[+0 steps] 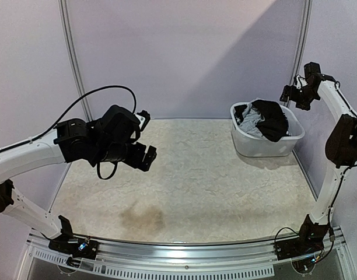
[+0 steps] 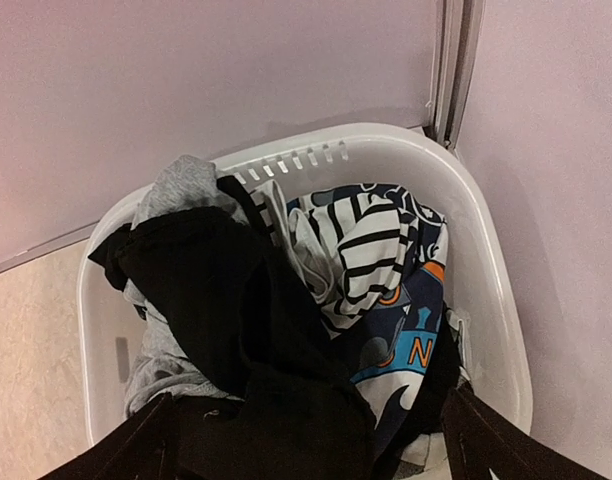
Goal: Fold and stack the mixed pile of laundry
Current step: Pick up the crumpled shirt from the bin.
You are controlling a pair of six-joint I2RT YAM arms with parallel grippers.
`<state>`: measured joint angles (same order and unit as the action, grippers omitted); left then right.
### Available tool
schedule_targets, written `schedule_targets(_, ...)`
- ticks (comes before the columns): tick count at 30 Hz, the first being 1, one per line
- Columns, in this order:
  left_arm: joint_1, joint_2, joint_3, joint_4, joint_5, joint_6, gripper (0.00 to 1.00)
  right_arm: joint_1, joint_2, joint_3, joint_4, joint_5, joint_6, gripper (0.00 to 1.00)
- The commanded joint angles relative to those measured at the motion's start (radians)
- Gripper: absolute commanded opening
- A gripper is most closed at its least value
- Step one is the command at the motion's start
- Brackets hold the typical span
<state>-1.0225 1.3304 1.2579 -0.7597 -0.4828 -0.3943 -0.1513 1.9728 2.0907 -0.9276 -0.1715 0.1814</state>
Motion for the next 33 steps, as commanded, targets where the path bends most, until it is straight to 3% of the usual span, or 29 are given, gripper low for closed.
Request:
schedule_targets(1,0.014,0.009,0.024,0.005,-0.002,-0.013,0.99,0.012,0.106,0.061,0.008,-0.016,0.023,0.90)
schedule_targets(6,0.015,0.002,0.018,-0.009,-0.009,-0.024,1.00,0.012,0.178,0.121,-0.002,-0.012,0.033,0.85)
schedule_targets(12,0.015,0.005,0.012,-0.008,-0.020,-0.035,1.00,0.018,0.226,0.133,0.012,-0.035,0.037,0.72)
schedule_targets(25,0.015,0.056,0.037,0.023,-0.012,-0.022,1.00,0.020,0.265,0.190,0.035,-0.079,0.053,0.04)
schedule_targets(33,0.015,0.067,0.055,0.039,-0.001,-0.008,1.00,0.020,0.208,0.209,0.037,-0.061,0.038,0.00)
